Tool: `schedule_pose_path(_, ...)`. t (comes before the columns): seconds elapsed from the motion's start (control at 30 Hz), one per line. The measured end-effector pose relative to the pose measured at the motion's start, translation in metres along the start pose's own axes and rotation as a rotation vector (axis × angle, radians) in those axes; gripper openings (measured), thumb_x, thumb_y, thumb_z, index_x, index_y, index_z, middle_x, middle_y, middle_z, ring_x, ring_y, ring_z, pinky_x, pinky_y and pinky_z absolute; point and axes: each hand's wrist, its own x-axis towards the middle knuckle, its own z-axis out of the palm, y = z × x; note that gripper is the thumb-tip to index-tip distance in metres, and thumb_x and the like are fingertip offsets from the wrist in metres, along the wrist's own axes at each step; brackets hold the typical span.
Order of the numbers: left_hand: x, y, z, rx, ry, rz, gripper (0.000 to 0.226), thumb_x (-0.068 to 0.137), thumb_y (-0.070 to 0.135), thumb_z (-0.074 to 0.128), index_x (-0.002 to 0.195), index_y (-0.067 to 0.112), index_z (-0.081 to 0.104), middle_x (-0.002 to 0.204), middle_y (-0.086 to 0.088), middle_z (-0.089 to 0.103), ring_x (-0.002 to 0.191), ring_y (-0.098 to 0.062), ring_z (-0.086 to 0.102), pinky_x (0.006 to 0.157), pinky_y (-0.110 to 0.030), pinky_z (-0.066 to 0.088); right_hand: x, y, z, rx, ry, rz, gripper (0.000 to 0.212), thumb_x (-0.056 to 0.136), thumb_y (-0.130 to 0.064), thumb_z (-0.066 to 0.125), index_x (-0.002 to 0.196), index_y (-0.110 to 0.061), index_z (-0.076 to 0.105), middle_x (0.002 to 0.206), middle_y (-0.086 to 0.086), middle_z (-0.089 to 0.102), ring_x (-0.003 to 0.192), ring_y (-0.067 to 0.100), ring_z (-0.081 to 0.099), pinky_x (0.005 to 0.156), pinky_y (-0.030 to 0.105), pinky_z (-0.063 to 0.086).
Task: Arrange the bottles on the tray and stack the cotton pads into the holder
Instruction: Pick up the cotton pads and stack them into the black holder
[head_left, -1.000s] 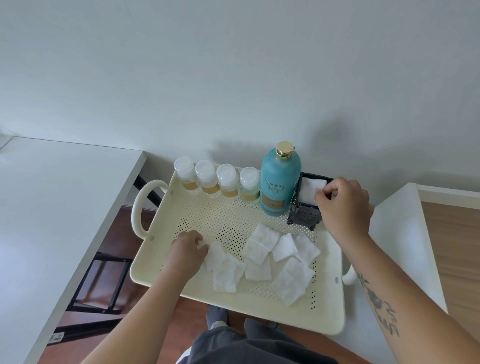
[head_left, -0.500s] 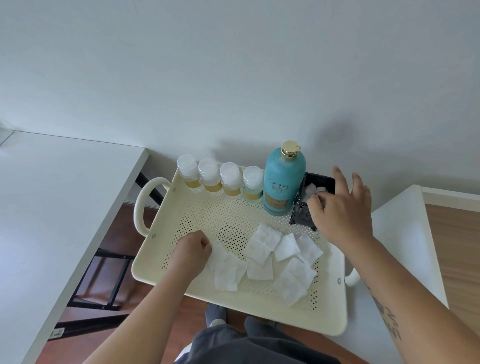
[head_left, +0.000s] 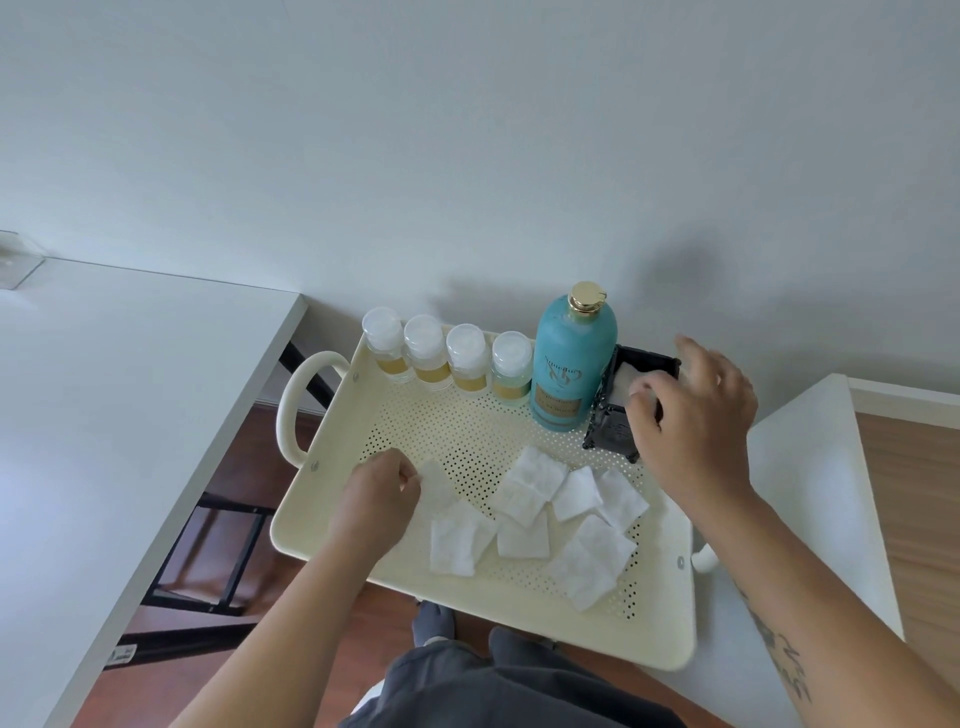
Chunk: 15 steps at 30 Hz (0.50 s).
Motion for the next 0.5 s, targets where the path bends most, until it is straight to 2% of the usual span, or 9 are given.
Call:
schedule_pose_path(0.07, -0.006, 0.007, -0.01, -0.039, 0.07, 0.101, 0.008, 0.092, 0.021, 0.061, 0.085, 0.018, 0.058, 0.087, 0.008, 0.059, 0.088, -0.018, 0.055, 0.074, -0.034, 0.048, -0.008, -0.008, -0.004, 0.123, 0.194, -0.07, 0.02, 0.085, -0.03, 0.052, 0.078, -0.017, 0.067, 0.111, 0.006, 0.061, 0.104, 0.03, 0.05, 0.085, 0.039, 0.034)
schedule_pose_path(0.1, -0.008, 0.011, -0.014, -0.047, 0.098, 0.155, 0.008, 0.093, 0.022, 0.061, 0.085, 0.021, 0.058, 0.087, 0.011, 0.058, 0.088, -0.016, 0.054, 0.074, -0.032, 0.047, -0.013, -0.014, -0.005, 0.19, 0.209, -0.118, 0.017, 0.085, -0.029, 0.056, 0.078, -0.018, 0.066, 0.1, 0.002, 0.061, 0.094, 0.026, 0.051, 0.079, 0.035, 0.034)
schedule_pose_path(0.17, -0.012, 0.024, -0.02, -0.069, 0.137, 0.25, 0.009, 0.093, 0.023, 0.061, 0.086, 0.023, 0.057, 0.087, 0.015, 0.057, 0.089, -0.014, 0.052, 0.075, -0.029, 0.045, -0.021, -0.028, -0.005, 0.343, 0.097, -0.225, 0.013, 0.086, -0.028, 0.061, 0.081, -0.017, 0.067, 0.084, -0.004, 0.061, 0.08, 0.018, 0.053, 0.073, 0.037, 0.041)
schedule_pose_path(0.23, -0.014, 0.04, -0.024, -0.101, 0.148, 0.335, 0.008, 0.093, 0.022, 0.062, 0.087, 0.024, 0.057, 0.087, 0.016, 0.057, 0.088, -0.013, 0.05, 0.075, -0.026, 0.042, -0.031, -0.044, -0.003, 0.482, -0.1, -0.218, 0.013, 0.085, -0.031, 0.066, 0.092, -0.02, 0.069, 0.085, -0.009, 0.062, 0.083, 0.015, 0.055, 0.078, 0.042, 0.045)
schedule_pose_path(0.27, -0.015, 0.048, -0.025, -0.116, 0.141, 0.373, 0.008, 0.093, 0.023, 0.063, 0.087, 0.024, 0.057, 0.087, 0.017, 0.057, 0.088, -0.013, 0.05, 0.075, -0.022, 0.04, -0.036, -0.05, -0.002, 0.54, -0.199, -0.171, 0.019, 0.084, -0.036, 0.067, 0.098, -0.023, 0.068, 0.089, -0.012, 0.062, 0.088, 0.012, 0.054, 0.082, 0.039, 0.044)
schedule_pose_path(0.33, -0.016, 0.064, -0.025, -0.136, 0.109, 0.443, 0.01, 0.092, 0.024, 0.063, 0.087, 0.027, 0.056, 0.086, 0.02, 0.056, 0.088, -0.01, 0.048, 0.073, -0.018, 0.038, -0.041, -0.057, 0.0, 0.667, -0.37, -0.034, 0.03, 0.081, -0.046, 0.067, 0.106, -0.031, 0.065, 0.093, -0.021, 0.061, 0.093, 0.003, 0.05, 0.084, 0.025, 0.042)
schedule_pose_path(0.4, -0.017, 0.077, -0.024, -0.144, 0.072, 0.5, 0.011, 0.091, 0.025, 0.064, 0.087, 0.029, 0.055, 0.086, 0.022, 0.054, 0.087, -0.006, 0.047, 0.072, -0.016, 0.038, -0.042, -0.058, 0.002, 0.783, -0.48, 0.076, 0.023, 0.08, -0.047, 0.069, 0.101, -0.037, 0.064, 0.091, -0.024, 0.062, 0.09, -0.004, 0.051, 0.075, 0.011, 0.039)
schedule_pose_path(0.5, -0.017, 0.087, -0.022, -0.178, 0.01, 0.533, 0.015, 0.091, 0.024, 0.064, 0.086, 0.033, 0.053, 0.085, 0.024, 0.054, 0.089, 0.0, 0.048, 0.074, -0.01, 0.038, -0.039, -0.053, 0.001, 0.854, -0.495, 0.154, 0.008, 0.083, -0.041, 0.069, 0.086, -0.035, 0.065, 0.083, -0.019, 0.065, 0.077, -0.004, 0.055, 0.066, 0.007, 0.042)
